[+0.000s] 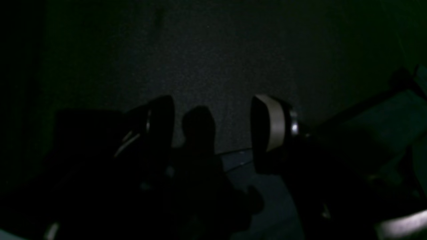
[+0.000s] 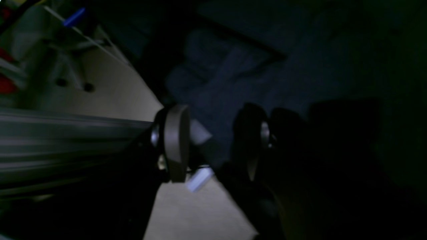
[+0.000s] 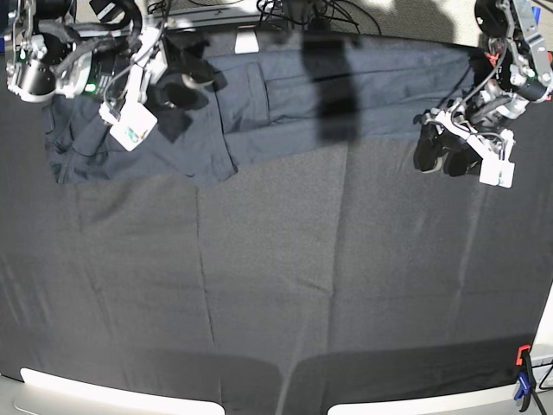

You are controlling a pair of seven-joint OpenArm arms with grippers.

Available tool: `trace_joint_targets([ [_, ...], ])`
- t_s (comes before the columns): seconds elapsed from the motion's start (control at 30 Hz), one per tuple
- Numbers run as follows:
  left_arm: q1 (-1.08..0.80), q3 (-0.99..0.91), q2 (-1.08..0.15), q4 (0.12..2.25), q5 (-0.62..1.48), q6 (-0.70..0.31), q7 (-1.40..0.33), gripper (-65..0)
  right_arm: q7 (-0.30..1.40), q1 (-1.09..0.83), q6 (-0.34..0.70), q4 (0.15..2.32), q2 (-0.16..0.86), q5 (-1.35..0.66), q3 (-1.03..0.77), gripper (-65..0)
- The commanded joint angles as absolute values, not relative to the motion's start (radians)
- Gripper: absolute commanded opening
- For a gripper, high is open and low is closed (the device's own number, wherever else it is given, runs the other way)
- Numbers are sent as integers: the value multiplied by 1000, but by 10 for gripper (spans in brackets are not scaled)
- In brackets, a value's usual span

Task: Layout the t-shirt on the table in an organized manner, then fold the t-shirt properly
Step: 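Fold the shirt's end with the right gripper toward the shirt's middle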

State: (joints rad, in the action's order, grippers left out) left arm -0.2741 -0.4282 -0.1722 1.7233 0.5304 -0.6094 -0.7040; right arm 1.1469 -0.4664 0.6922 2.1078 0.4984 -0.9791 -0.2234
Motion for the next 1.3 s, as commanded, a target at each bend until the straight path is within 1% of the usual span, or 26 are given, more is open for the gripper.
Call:
trace_joint_targets([
  [0.0,-266,-432,-181,1744,549,-614,-681,-309,1098,-445,698,2125,512,-958,-229,-396],
  [0.1,-266,-432,-181,1744,550,-614,-681,-309,1061,-400,698,2124,512,-830,-229,-396],
  [0.27,-274,-432,-181,1744,550,-614,-680,-309,1063,-368,693,2077,513,-645,-229,-396],
  [0.37,-283,-432,-181,1744,550,-614,-679,-309,1061,-368,688,1996,513,-570,-229,-396],
  [0.47,-282,-432,-181,1744,550,-614,-680,-309,1051,-366,688,1887,513,-543,-229,-396],
  [0.63,-282,-432,-181,1744,550,-614,-680,-309,1051,-366,688,1726,513,-395,-230,-396],
  [0.7,-282,-432,-181,1744,550,-614,-680,-309,1050,-366,688,1683,513,-365,-230,-396],
  [0.8,-282,-432,-181,1744,550,-614,-680,-309,1026,-366,688,1669,513,-387,-230,-396],
  [0.97,-285,-433,-181,1744,550,-614,-680,-309,984,-366,688,1721,515,-515,-269,-396],
  [1.1,-292,-456,-180,1744,555,-614,-681,-309,983,-366,688,1798,515,-637,-371,-396],
  [1.27,-327,-552,-180,1744,625,-614,-681,-309,982,-361,693,1835,515,-775,-509,-396],
])
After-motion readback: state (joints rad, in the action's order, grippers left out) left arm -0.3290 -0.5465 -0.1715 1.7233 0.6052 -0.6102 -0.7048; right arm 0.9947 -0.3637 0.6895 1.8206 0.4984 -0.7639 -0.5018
